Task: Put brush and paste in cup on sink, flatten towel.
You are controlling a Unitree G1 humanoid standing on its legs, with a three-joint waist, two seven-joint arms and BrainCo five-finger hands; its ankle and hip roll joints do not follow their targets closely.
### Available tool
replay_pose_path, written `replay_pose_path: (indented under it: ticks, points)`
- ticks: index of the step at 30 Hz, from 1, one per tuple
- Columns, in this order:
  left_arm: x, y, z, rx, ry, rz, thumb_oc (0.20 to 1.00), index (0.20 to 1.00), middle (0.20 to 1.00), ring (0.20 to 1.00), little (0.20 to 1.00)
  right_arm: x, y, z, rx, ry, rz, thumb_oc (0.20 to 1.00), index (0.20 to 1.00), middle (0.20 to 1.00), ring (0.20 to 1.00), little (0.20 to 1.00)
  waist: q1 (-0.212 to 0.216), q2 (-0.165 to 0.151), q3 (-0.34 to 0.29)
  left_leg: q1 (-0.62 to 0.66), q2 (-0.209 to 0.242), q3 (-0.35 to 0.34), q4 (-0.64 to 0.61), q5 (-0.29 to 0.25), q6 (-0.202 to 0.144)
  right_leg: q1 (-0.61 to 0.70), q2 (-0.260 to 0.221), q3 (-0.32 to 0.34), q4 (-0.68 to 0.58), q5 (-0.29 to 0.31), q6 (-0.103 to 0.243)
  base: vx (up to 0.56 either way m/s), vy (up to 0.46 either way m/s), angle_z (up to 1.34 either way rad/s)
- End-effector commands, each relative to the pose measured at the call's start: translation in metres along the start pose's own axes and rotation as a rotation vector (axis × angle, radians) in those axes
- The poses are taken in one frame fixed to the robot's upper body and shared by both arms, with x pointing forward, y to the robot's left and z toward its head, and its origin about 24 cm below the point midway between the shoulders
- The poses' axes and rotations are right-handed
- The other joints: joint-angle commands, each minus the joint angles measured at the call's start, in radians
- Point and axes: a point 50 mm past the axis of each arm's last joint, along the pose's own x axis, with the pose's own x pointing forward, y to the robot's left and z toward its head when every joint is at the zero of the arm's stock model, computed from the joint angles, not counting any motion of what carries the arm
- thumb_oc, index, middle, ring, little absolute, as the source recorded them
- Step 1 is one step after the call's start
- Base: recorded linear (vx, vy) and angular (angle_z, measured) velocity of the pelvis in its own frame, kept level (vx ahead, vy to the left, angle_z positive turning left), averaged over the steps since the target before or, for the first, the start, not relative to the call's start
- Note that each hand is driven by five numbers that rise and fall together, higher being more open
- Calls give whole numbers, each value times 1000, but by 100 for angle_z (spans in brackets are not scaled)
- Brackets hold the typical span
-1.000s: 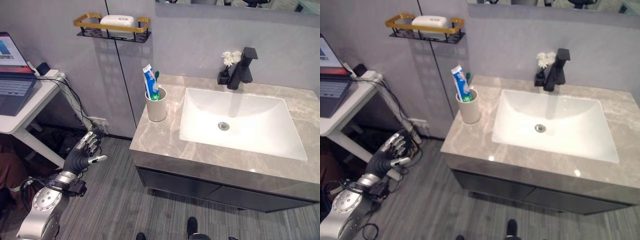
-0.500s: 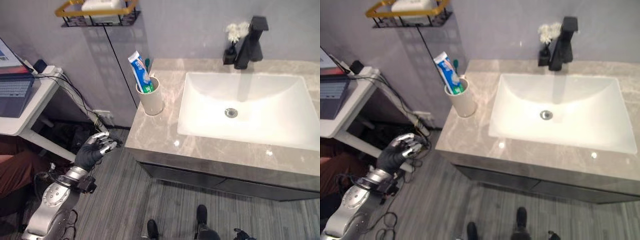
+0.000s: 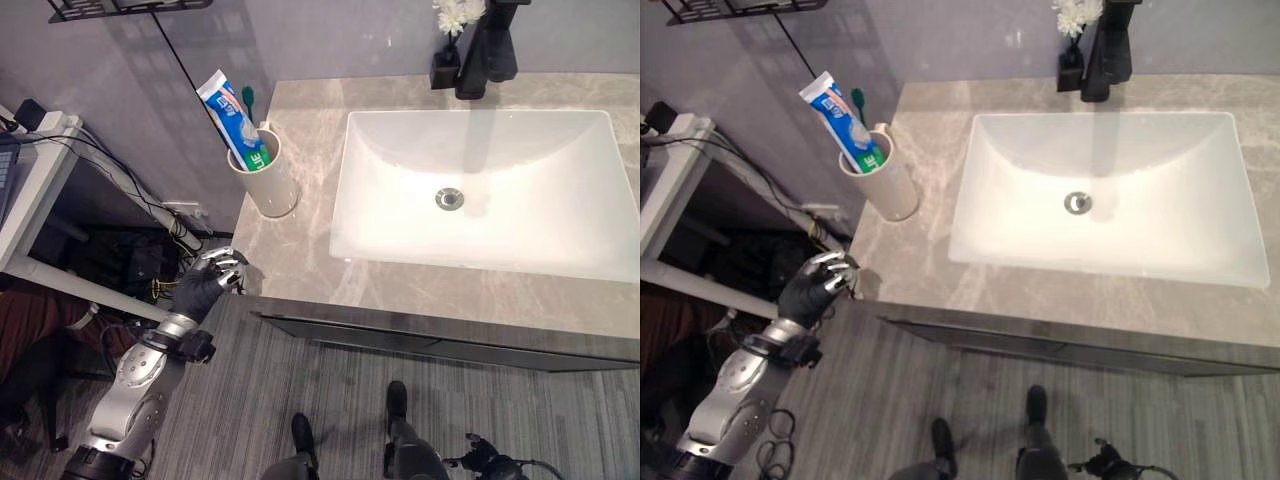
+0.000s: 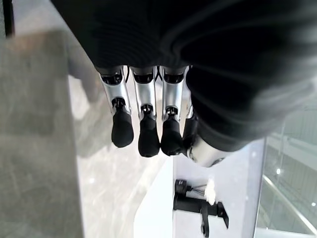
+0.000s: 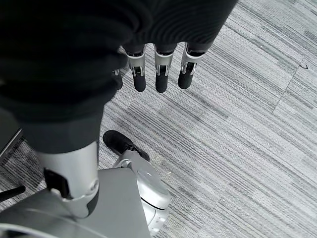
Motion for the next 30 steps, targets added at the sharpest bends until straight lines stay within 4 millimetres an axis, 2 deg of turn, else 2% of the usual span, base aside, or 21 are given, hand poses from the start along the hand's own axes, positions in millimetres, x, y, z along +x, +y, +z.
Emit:
replay_pose_path:
  ticks: [1,6,17,30]
  points:
    - [12,4,21,67,-102,12,200,200,200,200,200,2,8,24,18,-66,7,1000,1000,1000,1000,1000,-19,-48,17,61,11,34,8,-10,-32,-5,-53,17,0,5,68,7,-27,3]
    - [21,12,18,68,-107,81,200,200,200,200,200,1,12,34,20,-106,19,1000,1000,1000,1000,1000,-31,-55,12,55,21,46,8,-7,-37,-18,-43,26,0,6,64,3,-9,-1]
    - [47,12,21,63,-125,109,200,200,200,200,200,1,13,28,0,-77,23,1000,1000,1000,1000,1000,-58,-59,7,40,30,53,8,-3,-44,-41,-34,31,0,12,62,2,-6,-4]
    - [69,18,21,44,-125,182,200,200,200,200,200,1,15,32,-2,-94,25,1000,1000,1000,1000,1000,-82,-63,-1,24,35,65,8,-2,-47,-67,-30,47,0,22,60,0,0,-2]
